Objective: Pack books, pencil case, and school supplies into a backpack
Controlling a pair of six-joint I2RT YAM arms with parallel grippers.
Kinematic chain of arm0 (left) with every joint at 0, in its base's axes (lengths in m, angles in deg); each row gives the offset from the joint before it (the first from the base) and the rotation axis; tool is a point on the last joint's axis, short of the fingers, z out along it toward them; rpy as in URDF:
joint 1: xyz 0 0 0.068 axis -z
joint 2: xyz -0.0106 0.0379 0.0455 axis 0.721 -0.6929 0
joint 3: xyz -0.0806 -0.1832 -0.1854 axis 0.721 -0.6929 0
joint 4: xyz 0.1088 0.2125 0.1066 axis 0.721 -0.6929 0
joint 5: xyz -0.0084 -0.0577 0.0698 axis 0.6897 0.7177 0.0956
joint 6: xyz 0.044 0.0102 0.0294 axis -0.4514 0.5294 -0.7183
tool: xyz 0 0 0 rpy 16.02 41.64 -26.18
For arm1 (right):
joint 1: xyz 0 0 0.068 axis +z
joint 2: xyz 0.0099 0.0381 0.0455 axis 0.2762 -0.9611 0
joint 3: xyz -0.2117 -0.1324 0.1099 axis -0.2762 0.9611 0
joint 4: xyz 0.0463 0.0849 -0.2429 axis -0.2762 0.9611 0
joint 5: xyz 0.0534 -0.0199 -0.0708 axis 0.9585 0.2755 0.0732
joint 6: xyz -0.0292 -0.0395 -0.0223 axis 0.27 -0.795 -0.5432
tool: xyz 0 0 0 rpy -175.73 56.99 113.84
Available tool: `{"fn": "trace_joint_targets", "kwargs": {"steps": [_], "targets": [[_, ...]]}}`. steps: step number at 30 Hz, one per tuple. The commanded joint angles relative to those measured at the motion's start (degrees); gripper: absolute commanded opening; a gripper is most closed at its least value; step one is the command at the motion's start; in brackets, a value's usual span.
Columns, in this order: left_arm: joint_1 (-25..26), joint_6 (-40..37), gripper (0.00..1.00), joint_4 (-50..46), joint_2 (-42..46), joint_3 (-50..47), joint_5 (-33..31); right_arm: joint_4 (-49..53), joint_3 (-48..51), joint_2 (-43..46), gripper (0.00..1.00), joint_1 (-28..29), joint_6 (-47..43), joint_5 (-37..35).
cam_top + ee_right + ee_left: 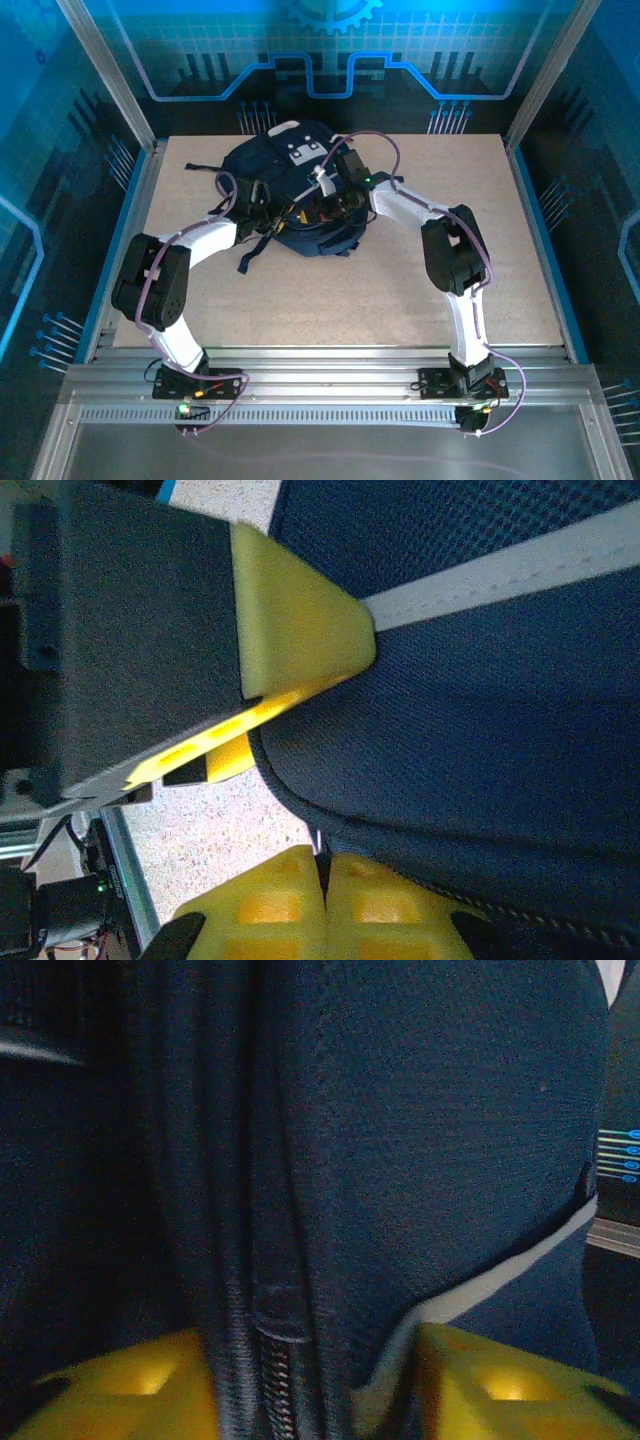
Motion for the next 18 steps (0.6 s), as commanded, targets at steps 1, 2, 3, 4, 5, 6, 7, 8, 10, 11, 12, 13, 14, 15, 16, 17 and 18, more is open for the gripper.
{"fn": "trace_joint_targets", "kwargs": {"steps": [1, 2, 3, 4, 5, 6, 7, 8, 10, 11, 12, 13, 14, 15, 16, 17, 18], "targets": [[-0.37, -1.82, 0.27, 3.08, -1.42, 2.18, 0.31, -2.10, -0.23, 2.73, 0.00, 0.15, -1.26, 1.08], [-0.54, -2.24, 0.18, 2.65, -1.67, 2.45, 0.11, -0.78, -0.11, 2.98, 0.00, 0.23, -2.49, 0.07], [-0.72, -2.41, 0.11, 2.55, -1.76, 2.45, 0.09, 0.13, 0.14, 3.22, 0.00, 0.23, -3.46, -0.97], [-0.96, -2.50, 0.03, 2.35, -1.70, 2.47, 0.11, 1.35, 0.78, 3.66, 0.00, 0.27, -4.93, -2.67], [-1.22, -2.60, 0.01, 2.18, -1.75, 2.45, 0.20, 2.34, 1.50, 4.27, 0.00, 0.32, -6.51, -4.74], [-1.40, -2.75, 0.00, 2.08, -1.64, 2.39, 0.20, 3.18, 2.19, 4.79, 0.00, 0.28, -8.07, -6.75], [-1.55, -3.04, 0.00, 1.90, -1.36, 2.31, 0.30, 4.17, 3.01, 5.37, 0.00, 0.19, -9.97, -9.22], [-1.66, -3.53, 0.00, 1.62, -1.12, 2.34, 0.51, 4.53, 4.04, 6.16, 0.00, -0.14, -11.64, -11.19], [-1.94, -4.59, 0.00, 0.57, -0.72, 2.39, 0.79, 4.53, 6.09, 7.31, 0.00, -1.41, -14.01, -14.54], [-1.96, -5.13, 0.00, -0.10, -0.44, 2.38, 0.87, 4.93, 6.60, 7.58, 0.00, -2.42, -14.63, -16.12], [-2.06, -5.44, 0.00, -0.59, -0.13, 2.11, 0.96, 5.25, 6.79, 7.65, 0.00, -3.48, -14.93, -16.96], [-2.22, -5.68, 0.00, -0.67, 0.30, 1.74, 1.29, 5.25, 7.02, 7.76, 0.00, -4.74, -15.13, -17.88], [-2.32, -5.77, 0.00, -0.73, 0.69, 1.22, 1.67, 4.71, 7.52, 7.94, 0.00, -6.02, -15.19, -18.97], [-2.41, -5.79, 0.00, -0.76, 1.02, 0.79, 1.99, 4.36, 7.82, 8.04, 0.00, -6.86, -15.30, -19.78], [-2.43, -5.79, 0.00, -0.79, 1.54, 0.27, 2.31, 4.06, 7.94, 8.06, 0.00, -7.74, -15.39, -20.47], [-2.43, -5.92, 0.00, -0.93, 2.11, -0.22, 2.40, 3.71, 7.94, 8.00, 0.00, -8.60, -15.72, -21.16], [-2.42, -6.03, 0.00, -1.10, 2.58, -0.53, 2.52, 3.45, 7.86, 7.97, 0.00, -9.15, -15.89, -21.80]]}}
